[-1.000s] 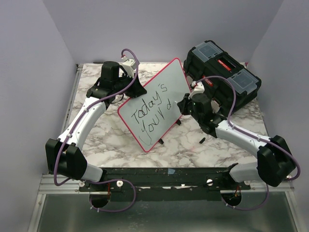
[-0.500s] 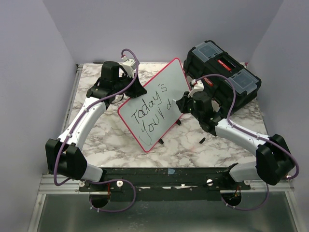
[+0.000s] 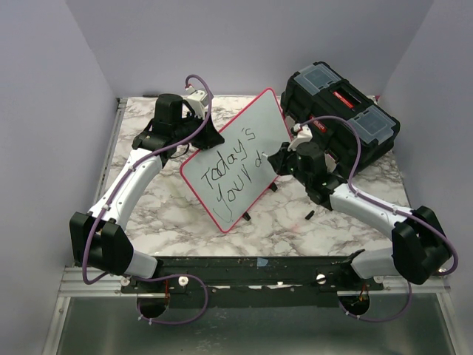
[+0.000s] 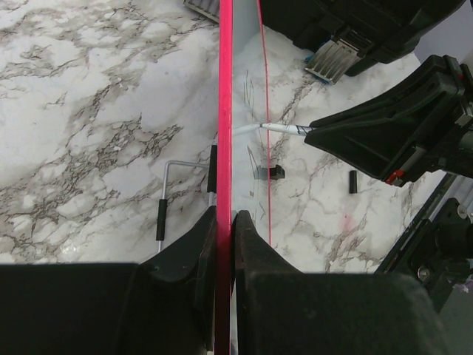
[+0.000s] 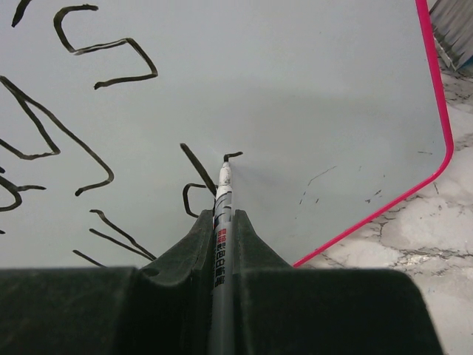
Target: Write a sentence on the whiteboard
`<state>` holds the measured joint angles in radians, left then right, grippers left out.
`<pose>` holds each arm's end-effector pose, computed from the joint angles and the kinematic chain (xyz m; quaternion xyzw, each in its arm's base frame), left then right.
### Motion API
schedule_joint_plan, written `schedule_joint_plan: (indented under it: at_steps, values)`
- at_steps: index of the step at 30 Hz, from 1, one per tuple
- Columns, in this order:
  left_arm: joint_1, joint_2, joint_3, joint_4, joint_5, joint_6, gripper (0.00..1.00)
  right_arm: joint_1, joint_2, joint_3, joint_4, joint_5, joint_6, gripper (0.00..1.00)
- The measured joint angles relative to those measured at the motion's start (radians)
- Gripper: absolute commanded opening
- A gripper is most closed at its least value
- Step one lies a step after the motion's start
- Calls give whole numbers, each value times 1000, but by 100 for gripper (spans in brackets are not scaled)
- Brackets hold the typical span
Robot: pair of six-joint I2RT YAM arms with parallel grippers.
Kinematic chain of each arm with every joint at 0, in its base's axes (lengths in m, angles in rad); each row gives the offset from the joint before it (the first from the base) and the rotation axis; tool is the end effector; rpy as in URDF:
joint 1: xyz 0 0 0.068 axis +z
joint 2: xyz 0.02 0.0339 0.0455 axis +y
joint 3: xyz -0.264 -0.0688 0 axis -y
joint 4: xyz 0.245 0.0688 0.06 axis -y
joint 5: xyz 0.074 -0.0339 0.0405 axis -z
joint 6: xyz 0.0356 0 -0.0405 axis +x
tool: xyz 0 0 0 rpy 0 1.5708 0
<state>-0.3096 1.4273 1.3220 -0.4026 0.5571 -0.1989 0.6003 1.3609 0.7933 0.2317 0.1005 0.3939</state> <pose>0.3022 -0.1164 0.3580 0.1850 0.8199 -0.3520 0.4120 0.2555 0.1706 0.2545 -0.0550 0.8130 0.2397 0.5278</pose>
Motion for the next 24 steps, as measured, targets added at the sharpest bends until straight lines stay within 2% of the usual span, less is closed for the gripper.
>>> schedule_joint_plan:
  at_steps: [11, 24]
  values:
    - [0, 0, 0, 0, -2, 0, 0, 0, -7, -37, 13, -5, 10, 1]
    - [0, 0, 0, 0, -7, -1, 0, 0, 10, -8, -11, 15, -3, 1]
